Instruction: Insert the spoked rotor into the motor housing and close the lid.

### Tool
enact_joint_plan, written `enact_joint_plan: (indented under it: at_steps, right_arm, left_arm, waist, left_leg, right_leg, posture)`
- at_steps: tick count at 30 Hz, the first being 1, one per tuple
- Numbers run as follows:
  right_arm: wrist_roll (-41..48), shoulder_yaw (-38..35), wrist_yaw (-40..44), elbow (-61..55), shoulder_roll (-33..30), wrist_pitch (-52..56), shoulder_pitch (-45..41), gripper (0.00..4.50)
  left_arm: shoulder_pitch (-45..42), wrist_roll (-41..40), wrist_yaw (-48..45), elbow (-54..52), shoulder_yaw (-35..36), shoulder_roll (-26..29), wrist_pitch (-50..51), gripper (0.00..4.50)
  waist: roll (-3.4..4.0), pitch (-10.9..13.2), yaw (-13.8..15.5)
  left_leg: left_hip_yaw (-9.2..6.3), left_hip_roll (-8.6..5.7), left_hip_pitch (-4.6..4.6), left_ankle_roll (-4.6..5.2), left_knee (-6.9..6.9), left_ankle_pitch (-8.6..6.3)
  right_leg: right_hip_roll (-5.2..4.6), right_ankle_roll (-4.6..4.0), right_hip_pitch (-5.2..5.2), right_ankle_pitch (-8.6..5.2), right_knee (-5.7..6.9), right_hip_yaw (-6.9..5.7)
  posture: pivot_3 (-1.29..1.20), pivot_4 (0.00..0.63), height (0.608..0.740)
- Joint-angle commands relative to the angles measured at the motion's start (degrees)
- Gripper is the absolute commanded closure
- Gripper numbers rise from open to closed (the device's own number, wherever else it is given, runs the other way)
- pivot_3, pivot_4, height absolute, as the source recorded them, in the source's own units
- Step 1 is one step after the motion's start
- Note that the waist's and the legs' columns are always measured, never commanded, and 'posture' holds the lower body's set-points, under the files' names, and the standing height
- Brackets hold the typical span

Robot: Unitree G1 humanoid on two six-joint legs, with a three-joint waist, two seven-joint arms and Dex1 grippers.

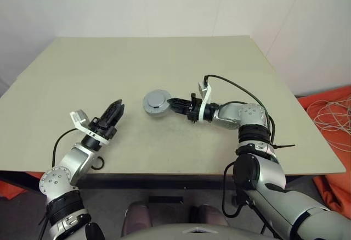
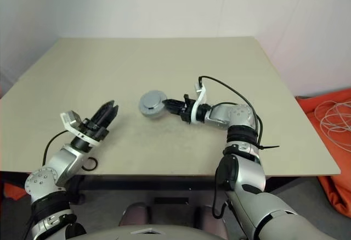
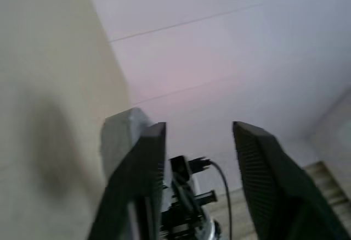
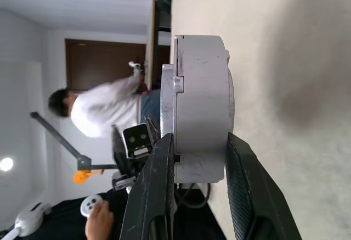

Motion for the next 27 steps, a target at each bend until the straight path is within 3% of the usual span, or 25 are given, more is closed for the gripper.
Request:
enact_joint_plan:
  at_steps: [1,5,27]
  right_arm:
    - [4.06,-1.82,0.49,-3.65,0.53,0.70,-3.21,3.43]
    - [4.86,-2.28,0.30,-4.42,0.99,1.67,-3.44,3.43]
    - [7.77,-1.82,-0.39,-13.09,6.06,10.11,-1.42,3.43]
  left_arm:
    - [0.50,-4.25,0.79,-1.89,-1.73,0.58,0.16,1.33]
    - [1.04,-6.65,2.00,-2.01,-3.68,0.54,-0.33,0.03]
    - [-0.19,-10.05,6.00,-1.90,-12.08,1.67,-2.44,0.00]
  waist:
    - [0.00,0.00,0.03]
    - [0.00,0.00,0.14]
    - [0.00,0.00,0.92]
  left_leg:
    - [0.00,0.00,0.00,0.00,0.01,0.00]
    - [0.00,0.00,-0.01,0.00,0.00,0.00]
    - [-0.01,0.00,0.02,-0.02,0.03,0.01]
  right_leg:
    - [0.00,0.01,0.00,0.00,0.00,0.00]
    - [0.00,0.03,0.01,0.00,0.00,0.00]
    - [0.01,0.08,0.03,0.03,0.04,0.02]
  posture:
    - [0.00,0.000,0.740]
    - [0.00,0.000,0.740]
    - [0.00,0.000,0.740]
